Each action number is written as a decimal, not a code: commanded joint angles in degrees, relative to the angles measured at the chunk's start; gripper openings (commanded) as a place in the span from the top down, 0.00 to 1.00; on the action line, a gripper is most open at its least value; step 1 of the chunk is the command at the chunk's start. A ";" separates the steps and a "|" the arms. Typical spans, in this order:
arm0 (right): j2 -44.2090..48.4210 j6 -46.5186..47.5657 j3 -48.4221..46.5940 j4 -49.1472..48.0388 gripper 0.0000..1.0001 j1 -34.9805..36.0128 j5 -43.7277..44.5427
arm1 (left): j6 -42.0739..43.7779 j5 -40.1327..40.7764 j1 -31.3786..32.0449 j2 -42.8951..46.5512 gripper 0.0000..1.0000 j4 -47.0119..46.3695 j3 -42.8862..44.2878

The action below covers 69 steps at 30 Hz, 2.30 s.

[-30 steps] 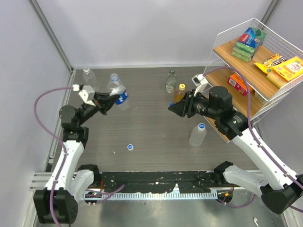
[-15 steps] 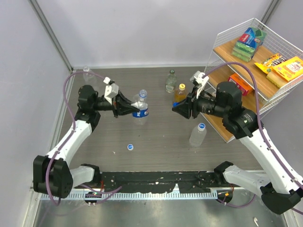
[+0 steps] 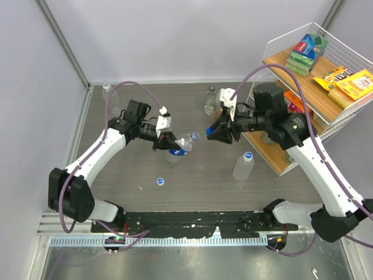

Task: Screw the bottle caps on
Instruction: Screw the bottle cap onto the plastic bottle.

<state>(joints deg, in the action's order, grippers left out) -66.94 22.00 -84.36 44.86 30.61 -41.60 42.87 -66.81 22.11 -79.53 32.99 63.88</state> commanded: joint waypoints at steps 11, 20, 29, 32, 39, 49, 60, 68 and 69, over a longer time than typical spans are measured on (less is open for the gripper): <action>-6.10 9.73 -7.58 12.88 0.74 0.50 -7.18 | 26.12 0.54 3.55 -7.58 0.94 29.59 16.28; -7.07 3.84 -4.24 6.03 0.74 4.19 -2.08 | 13.03 4.57 4.96 -2.31 0.96 13.60 9.61; -8.12 4.02 -4.50 8.40 0.74 7.97 4.34 | 12.67 3.08 5.31 -0.19 0.97 11.04 7.14; -7.77 3.93 -4.50 8.14 0.75 8.15 6.53 | 12.76 3.17 5.40 -0.28 0.97 11.04 7.14; -8.39 4.81 -5.55 10.68 0.75 8.24 9.61 | 13.11 3.00 5.75 -0.10 0.98 11.13 7.14; -6.63 4.90 -3.36 7.53 0.75 8.32 9.61 | 16.02 0.89 5.75 0.07 0.98 13.50 7.49; -6.19 5.07 -1.69 4.28 0.75 8.41 6.27 | 9.60 1.68 6.54 -0.37 1.00 10.16 7.93; -6.80 6.12 -1.69 4.79 0.74 8.85 4.69 | 9.42 -0.87 6.63 1.65 1.00 7.61 6.44; -6.98 6.56 -1.69 5.93 0.75 8.77 4.52 | 8.90 -0.70 6.63 1.74 1.00 7.53 6.61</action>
<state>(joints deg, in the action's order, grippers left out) -73.73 26.89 -86.24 51.42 38.79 -34.92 52.60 -61.69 27.68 -80.97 45.32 69.93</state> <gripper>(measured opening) 0.390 0.117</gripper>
